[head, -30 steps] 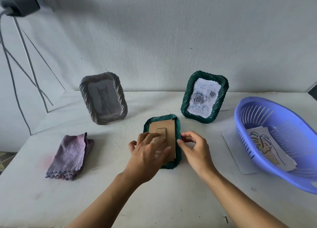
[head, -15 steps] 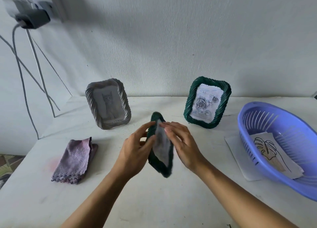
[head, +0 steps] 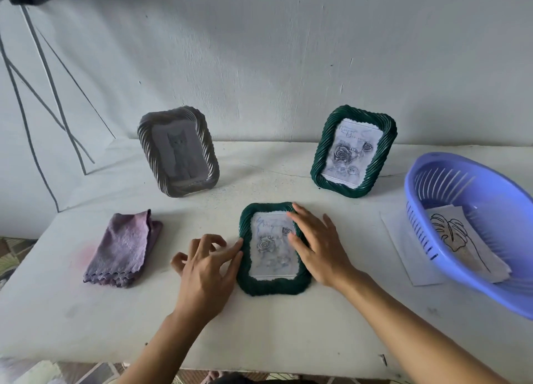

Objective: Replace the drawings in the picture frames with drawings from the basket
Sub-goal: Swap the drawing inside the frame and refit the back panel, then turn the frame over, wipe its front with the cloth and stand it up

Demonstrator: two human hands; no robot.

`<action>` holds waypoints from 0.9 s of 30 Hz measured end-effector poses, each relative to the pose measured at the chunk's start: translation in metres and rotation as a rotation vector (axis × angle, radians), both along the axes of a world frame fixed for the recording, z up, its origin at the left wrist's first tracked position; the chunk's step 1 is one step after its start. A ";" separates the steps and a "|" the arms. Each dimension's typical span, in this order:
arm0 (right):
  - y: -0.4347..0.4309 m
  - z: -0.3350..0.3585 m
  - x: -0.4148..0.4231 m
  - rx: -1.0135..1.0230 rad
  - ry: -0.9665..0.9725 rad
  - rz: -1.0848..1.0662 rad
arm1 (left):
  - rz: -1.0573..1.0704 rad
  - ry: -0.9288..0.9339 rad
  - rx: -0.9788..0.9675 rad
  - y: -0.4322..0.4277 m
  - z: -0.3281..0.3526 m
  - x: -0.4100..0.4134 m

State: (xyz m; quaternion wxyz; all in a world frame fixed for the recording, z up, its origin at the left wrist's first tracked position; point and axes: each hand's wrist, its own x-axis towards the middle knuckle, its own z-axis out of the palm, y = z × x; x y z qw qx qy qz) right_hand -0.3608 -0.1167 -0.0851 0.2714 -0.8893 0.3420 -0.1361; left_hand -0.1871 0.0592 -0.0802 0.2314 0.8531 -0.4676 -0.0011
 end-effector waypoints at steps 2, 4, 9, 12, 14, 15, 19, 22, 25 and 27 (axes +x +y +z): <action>-0.001 0.002 0.002 -0.003 0.030 0.038 | 0.008 0.020 -0.014 0.000 -0.001 0.005; -0.002 0.003 -0.001 0.016 0.051 0.080 | 0.009 0.025 -0.009 -0.001 -0.002 0.007; -0.009 0.002 -0.007 -0.077 0.091 0.099 | -0.016 0.030 -0.016 0.003 -0.001 0.013; -0.010 -0.003 -0.001 -0.198 0.087 0.035 | -0.003 0.050 -0.156 0.005 0.008 0.027; -0.010 -0.005 0.003 -0.257 0.072 0.002 | 0.073 0.071 -0.289 0.010 0.015 0.048; -0.009 -0.007 0.005 -0.282 0.062 -0.011 | 0.129 0.077 -0.340 0.014 0.019 0.060; -0.009 -0.013 0.008 -0.312 0.019 -0.054 | 0.436 0.122 -0.296 0.034 0.028 0.100; -0.008 -0.016 0.013 -0.291 -0.036 -0.110 | 0.581 0.193 -0.019 0.048 0.031 0.116; -0.005 -0.017 0.018 -0.277 -0.081 -0.154 | 0.570 0.259 0.144 0.057 0.036 0.126; -0.004 -0.017 0.017 -0.286 -0.077 -0.153 | 0.567 0.283 0.174 0.057 0.042 0.130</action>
